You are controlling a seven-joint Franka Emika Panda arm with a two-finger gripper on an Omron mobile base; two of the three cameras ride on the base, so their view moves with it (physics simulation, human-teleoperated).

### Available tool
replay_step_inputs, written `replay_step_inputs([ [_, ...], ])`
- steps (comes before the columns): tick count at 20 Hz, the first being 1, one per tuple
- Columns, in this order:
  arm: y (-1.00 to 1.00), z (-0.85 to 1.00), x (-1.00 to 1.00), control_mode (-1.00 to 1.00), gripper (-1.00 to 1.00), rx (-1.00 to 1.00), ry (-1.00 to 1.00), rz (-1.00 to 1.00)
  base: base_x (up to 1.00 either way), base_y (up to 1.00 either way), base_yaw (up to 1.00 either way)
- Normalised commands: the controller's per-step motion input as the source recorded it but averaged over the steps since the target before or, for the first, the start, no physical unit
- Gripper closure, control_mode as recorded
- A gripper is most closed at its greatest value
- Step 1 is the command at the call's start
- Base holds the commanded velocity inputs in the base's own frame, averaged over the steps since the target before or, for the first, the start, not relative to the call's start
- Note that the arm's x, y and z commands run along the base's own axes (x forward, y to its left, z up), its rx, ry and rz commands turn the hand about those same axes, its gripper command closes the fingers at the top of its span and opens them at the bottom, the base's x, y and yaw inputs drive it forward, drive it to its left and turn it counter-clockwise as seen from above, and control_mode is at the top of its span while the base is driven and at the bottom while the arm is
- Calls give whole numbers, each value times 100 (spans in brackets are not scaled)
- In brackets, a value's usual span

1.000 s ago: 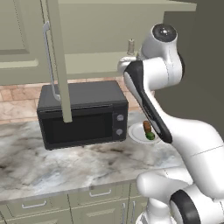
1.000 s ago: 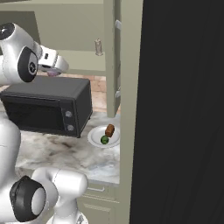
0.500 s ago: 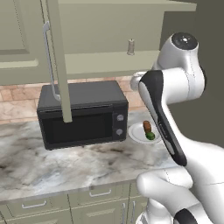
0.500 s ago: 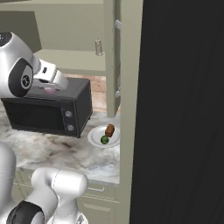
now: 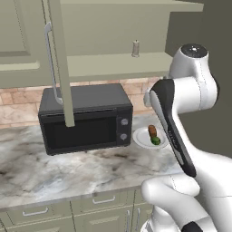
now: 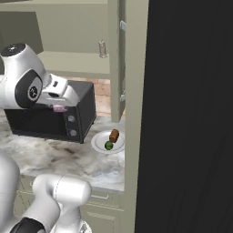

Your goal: Pick the avocado and bread from the counter and place them on the plate. Then pick the jam from the cabinet and place it next to the plate. Lastly close the cabinet door.

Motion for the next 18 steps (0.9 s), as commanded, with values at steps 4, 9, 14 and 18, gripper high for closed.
replay_step_inputs([
  [4, -15, -77, -2, -100, 100, -1, 4, 0, 0, 0, 0],
  [9, -4, -81, -1, -100, 100, 0, 1, 0, 0, 0, 0],
  [14, 0, -64, 0, -100, 100, 0, 1, 0, 0, 0, 0],
  [18, -1, -31, 13, -100, 100, 0, 0, 0, 0, 0, 0],
])
